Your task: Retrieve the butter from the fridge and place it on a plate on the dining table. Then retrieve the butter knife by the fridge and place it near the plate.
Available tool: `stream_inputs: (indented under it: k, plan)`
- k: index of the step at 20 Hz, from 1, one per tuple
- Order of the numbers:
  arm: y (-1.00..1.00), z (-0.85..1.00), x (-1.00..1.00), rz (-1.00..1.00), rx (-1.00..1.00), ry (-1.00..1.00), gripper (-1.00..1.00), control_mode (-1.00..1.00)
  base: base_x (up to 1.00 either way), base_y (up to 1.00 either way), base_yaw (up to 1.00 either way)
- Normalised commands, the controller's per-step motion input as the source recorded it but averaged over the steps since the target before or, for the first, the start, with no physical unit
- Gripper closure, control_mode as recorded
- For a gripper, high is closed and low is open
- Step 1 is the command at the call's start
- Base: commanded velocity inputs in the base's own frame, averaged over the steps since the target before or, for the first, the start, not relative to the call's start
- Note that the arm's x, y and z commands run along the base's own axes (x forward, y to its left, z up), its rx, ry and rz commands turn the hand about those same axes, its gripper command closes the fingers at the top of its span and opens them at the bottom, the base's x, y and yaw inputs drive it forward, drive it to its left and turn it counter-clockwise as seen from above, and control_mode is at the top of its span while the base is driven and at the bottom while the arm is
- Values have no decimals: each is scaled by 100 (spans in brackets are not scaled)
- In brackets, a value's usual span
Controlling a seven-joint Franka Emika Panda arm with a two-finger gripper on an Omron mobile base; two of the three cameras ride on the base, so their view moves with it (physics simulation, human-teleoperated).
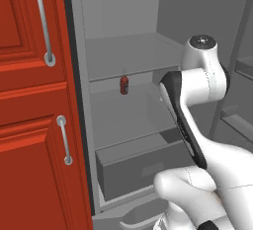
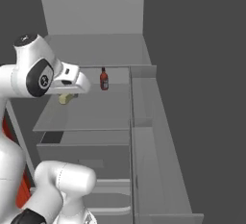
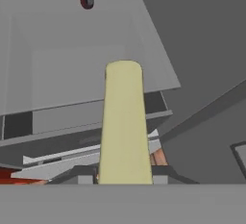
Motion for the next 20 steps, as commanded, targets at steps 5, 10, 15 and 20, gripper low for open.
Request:
stream_inputs:
  k: [5,10,15,20]
  plan:
    - [-6,-15,-11,0,0,0,100,-100,0,0,0]
    - [-8,-16,-10,0,3,0,100,-100,0,0,0]
    - [-1,-19,-6,0,2,2,100,-100,0,0,0]
    - [0,-10,0,0,7,8,100,-100,0,0,0]
